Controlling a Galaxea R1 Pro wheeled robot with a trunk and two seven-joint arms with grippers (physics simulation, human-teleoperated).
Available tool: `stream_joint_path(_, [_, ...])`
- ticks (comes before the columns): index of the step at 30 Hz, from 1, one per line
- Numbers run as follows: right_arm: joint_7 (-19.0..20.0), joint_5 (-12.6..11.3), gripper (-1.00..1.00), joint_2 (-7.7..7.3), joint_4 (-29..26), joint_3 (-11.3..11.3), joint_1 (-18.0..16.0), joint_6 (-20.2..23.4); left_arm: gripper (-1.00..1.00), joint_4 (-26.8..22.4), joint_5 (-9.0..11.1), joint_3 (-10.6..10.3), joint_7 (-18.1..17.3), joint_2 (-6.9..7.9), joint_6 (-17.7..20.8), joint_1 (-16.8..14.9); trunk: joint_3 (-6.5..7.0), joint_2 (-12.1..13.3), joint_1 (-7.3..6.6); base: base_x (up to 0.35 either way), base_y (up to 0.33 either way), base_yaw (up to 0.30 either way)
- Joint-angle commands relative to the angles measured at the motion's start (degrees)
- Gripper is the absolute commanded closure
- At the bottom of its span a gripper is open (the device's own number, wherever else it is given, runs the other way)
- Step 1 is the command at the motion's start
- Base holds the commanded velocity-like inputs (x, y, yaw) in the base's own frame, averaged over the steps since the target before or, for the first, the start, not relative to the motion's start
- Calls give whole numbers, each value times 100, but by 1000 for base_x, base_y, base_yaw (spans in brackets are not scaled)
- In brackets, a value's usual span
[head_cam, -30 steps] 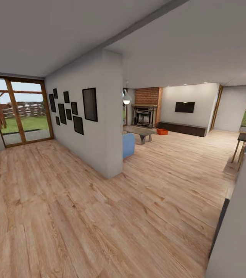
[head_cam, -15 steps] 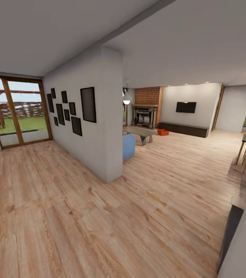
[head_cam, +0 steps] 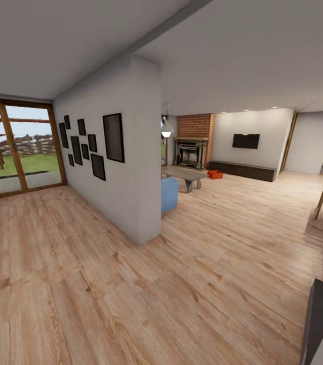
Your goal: Move the two storage containers from the living room to the garage. In the garage, place one container on the floor and stack the other container on top of it (either order is fine).
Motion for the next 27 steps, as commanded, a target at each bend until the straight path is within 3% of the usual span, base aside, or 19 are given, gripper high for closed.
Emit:
stream_joint_path(1, [-16, 50, -100, -1, 18, -3, -6, -28, -100, 3, 47, -46, 12, 0, -15, 0, -2, -3, 5, 322, 0, 0])
stream_joint_path(27, [-11, 50, -100, -1, 18, 2, -6, -19, -100, 3, 39, -46, 12, -5, 2, 0, -2, -3, 5, 322, 0, 0])
